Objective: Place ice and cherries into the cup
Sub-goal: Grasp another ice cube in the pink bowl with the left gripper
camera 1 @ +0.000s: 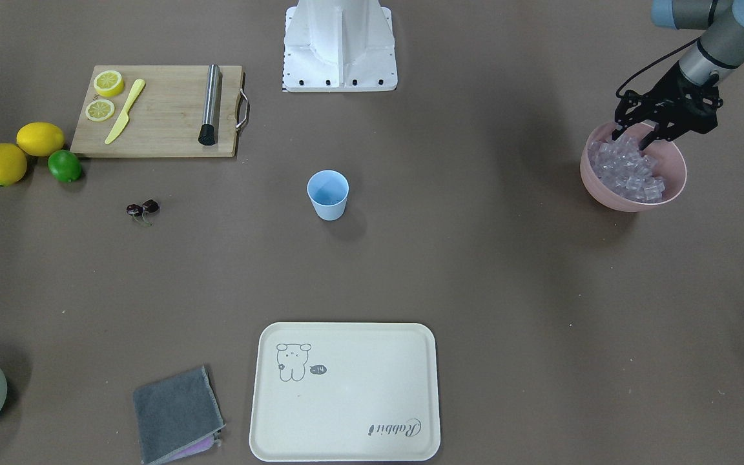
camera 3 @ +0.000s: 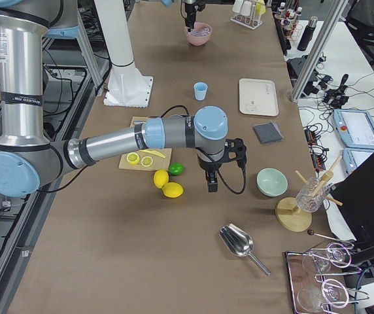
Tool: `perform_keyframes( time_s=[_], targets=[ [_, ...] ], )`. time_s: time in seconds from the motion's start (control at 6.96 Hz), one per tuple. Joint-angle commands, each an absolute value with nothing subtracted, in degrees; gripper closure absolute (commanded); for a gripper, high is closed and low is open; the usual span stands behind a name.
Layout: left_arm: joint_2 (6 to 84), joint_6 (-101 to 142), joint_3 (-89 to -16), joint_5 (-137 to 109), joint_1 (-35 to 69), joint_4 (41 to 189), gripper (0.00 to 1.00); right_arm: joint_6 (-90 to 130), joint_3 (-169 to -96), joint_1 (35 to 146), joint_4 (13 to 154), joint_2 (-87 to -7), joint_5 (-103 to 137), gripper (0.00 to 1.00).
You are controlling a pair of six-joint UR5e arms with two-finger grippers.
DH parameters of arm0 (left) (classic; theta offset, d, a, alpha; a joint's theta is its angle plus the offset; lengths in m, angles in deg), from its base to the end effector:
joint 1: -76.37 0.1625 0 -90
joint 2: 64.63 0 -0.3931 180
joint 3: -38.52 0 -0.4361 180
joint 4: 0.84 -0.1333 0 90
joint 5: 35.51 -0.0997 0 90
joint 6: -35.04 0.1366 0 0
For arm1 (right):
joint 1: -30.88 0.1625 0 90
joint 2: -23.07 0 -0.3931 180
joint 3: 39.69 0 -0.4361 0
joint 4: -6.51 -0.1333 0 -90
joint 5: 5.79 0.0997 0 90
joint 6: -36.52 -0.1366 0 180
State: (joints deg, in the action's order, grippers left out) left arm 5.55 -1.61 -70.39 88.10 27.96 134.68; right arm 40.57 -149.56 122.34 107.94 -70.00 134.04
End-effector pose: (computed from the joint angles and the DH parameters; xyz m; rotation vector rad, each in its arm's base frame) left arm 0.2580 -0.3776 0.5502 0.2357 0.9102 0.3080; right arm 0.0417 -0.5030 0.5074 0.1294 -0.8640 -0.0830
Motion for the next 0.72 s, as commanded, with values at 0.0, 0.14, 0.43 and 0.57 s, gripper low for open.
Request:
perform_keyframes(
  time_s=[0.0,0.14,0.43,0.57],
  targets=[
    [5.6,-1.6,-70.1,88.1,28.3,134.7,0.50,40.6,-149.7,122.4,107.9,-70.2,134.0,0.00],
    [5.5,-1.5,-70.1,87.7,28.3,134.7,0.81,40.6,-149.9,122.4,107.9,-70.3,134.0,0.00],
    [5.3,-1.4,-70.1,87.7,28.3,134.8,1.00,40.6,-150.0,122.4,107.9,-70.4,134.0,0.00],
    [5.1,-1.4,-70.4,87.7,28.2,134.8,1.00,40.6,-150.1,122.4,107.9,-70.4,134.0,0.00]
  ],
)
